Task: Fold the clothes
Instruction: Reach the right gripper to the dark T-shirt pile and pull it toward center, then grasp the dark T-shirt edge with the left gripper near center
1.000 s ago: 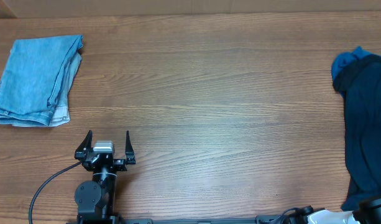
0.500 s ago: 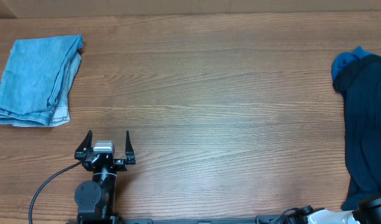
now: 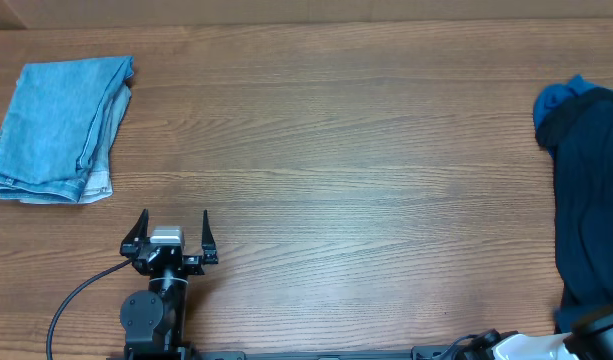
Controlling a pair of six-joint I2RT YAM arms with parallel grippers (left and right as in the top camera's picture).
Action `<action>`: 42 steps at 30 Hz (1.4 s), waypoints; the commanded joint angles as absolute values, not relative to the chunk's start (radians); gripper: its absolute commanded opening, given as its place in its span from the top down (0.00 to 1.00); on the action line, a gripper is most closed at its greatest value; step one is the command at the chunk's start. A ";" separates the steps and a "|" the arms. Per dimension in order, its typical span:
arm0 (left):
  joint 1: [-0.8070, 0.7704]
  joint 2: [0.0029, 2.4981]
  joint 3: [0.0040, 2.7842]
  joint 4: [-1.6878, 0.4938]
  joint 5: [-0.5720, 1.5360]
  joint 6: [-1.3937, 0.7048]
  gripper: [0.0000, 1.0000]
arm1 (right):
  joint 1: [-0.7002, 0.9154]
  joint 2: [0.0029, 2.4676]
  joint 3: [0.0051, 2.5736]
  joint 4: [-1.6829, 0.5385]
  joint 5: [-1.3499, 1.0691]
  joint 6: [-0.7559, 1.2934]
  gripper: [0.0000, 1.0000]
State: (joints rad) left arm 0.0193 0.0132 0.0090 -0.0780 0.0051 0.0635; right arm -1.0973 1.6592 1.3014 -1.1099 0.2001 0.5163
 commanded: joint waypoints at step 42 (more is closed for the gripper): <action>0.012 0.110 0.233 -0.015 0.229 0.108 0.00 | 0.424 1.763 1.938 -0.918 -0.276 0.049 0.96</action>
State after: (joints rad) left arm 0.0193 0.0231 0.1001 0.0628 0.1444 0.1040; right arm 0.4202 1.7439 1.9411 -0.9360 -0.2604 0.0002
